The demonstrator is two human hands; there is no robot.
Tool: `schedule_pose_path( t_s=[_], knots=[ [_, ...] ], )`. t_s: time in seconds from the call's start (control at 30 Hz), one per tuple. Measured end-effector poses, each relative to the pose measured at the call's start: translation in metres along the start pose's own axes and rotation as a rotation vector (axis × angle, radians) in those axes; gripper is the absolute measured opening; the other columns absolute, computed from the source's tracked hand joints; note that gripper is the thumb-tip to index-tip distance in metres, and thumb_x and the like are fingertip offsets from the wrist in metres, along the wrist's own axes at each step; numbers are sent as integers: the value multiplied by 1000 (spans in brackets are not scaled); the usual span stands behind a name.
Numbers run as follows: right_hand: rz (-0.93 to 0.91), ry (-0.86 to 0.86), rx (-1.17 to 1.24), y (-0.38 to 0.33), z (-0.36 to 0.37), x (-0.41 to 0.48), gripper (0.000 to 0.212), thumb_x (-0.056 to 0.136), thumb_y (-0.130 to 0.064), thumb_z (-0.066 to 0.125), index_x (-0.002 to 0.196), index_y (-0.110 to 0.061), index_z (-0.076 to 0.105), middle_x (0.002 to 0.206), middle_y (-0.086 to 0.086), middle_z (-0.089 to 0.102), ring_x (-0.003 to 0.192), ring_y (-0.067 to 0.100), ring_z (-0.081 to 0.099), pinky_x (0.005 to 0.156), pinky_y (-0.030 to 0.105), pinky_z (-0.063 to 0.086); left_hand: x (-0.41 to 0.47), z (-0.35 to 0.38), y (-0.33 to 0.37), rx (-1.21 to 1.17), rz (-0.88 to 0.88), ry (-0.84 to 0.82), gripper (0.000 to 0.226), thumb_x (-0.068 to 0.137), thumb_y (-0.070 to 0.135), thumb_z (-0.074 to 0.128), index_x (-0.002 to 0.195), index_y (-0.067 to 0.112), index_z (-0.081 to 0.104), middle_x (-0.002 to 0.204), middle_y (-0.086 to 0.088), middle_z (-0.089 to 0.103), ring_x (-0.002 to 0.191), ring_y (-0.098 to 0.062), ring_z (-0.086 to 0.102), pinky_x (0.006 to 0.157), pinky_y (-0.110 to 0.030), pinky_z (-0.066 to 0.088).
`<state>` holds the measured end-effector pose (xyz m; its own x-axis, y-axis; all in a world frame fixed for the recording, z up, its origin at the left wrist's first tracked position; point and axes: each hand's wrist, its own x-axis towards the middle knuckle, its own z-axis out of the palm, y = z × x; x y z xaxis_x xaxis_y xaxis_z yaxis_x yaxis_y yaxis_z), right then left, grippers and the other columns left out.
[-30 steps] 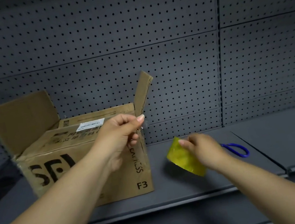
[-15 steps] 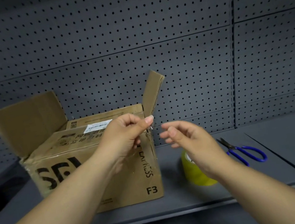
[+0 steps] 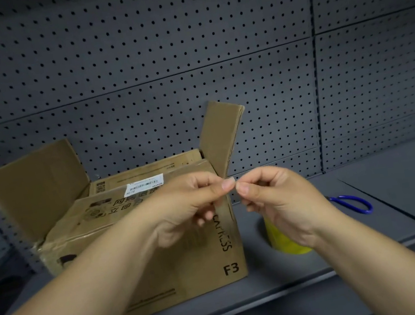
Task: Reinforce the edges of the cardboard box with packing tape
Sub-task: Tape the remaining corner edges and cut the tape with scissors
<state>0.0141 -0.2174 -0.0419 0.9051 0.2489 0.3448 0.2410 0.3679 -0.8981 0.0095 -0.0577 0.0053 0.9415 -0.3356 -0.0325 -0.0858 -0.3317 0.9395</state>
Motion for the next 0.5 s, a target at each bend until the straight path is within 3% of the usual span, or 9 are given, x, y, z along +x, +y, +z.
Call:
schedule_pose_path(
  t_s=[0.1,0.17,0.3,0.4,0.5],
  knots=[
    [16,-5,-43,1,5,-7,3,61,-16,67,59,-18,68,54,-4,61,51,7,56,49,16,46,-1,-9,-1,-4,-123,-173,18,61,38,64,73,25,64,49,9,52,42,-3,44,43,-13,32],
    [5,27,-59,4,8,-8,9,68,-10,67,62,-16,66,53,-3,61,49,7,57,46,16,47,-1,-17,-3,-57,-143,-243,26,61,33,66,85,21,65,52,5,58,43,-4,50,42,-11,38],
    [-85,219,-96,5,1,-9,21,82,2,59,67,-12,62,54,-1,63,49,10,58,49,18,49,0,-41,-3,-303,-93,-275,46,44,28,88,85,13,72,71,-10,71,59,-14,69,50,-18,55],
    [-232,269,-369,11,1,-12,19,79,-4,67,67,-19,66,59,-4,66,58,8,61,58,17,51,1,-44,2,-337,-122,-175,44,61,45,71,83,8,67,81,-15,72,70,-20,72,56,-23,58],
    [-501,386,-779,25,5,-12,10,76,-15,72,72,-23,69,64,-16,65,68,2,60,64,7,45,2,-33,7,-220,-134,-99,46,63,50,56,82,9,61,79,-12,72,70,-18,71,60,-22,57]
  ],
)
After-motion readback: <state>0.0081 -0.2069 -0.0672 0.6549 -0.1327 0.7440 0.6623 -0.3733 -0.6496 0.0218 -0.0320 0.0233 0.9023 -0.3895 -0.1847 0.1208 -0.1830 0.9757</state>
